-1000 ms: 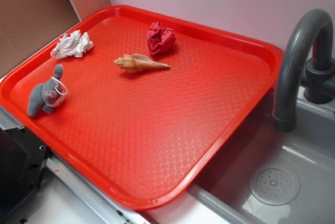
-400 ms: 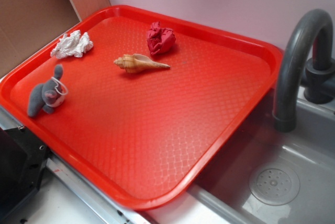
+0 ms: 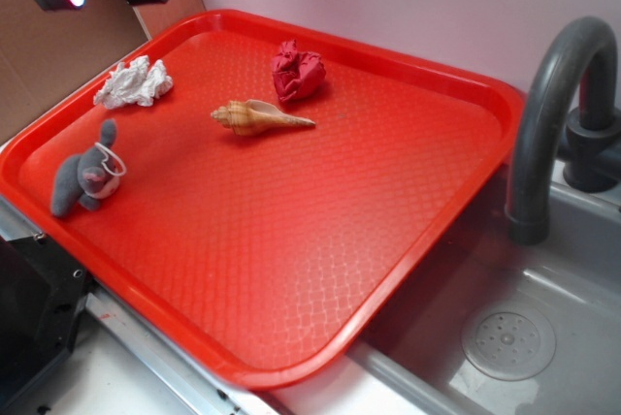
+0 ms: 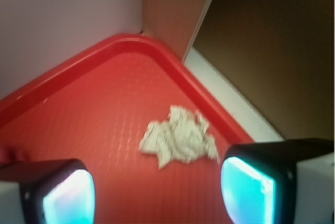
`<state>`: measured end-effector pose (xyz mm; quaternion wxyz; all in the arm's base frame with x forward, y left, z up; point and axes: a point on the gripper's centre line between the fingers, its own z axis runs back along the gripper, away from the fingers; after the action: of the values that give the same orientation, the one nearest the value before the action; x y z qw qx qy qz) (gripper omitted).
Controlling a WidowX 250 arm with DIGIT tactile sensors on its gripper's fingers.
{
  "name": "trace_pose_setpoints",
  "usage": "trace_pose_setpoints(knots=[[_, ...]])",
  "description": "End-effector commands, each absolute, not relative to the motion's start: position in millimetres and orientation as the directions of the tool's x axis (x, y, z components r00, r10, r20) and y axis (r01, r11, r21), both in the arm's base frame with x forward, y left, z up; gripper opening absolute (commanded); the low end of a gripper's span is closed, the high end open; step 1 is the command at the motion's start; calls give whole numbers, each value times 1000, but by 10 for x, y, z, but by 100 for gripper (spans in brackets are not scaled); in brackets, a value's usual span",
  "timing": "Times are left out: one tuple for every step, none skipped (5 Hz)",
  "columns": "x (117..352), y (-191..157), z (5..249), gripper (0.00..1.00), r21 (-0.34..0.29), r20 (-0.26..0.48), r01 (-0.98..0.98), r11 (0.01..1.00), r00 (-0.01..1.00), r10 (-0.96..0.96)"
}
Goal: Grab the white paper.
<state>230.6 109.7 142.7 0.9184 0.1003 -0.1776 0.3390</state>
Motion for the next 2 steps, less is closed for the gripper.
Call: trace_pose_setpoints(knots=[[2359, 1450, 1200, 100, 94, 403, -677, 730, 696, 594], [2399, 1495, 1049, 100, 65, 354, -656, 752, 720, 597]])
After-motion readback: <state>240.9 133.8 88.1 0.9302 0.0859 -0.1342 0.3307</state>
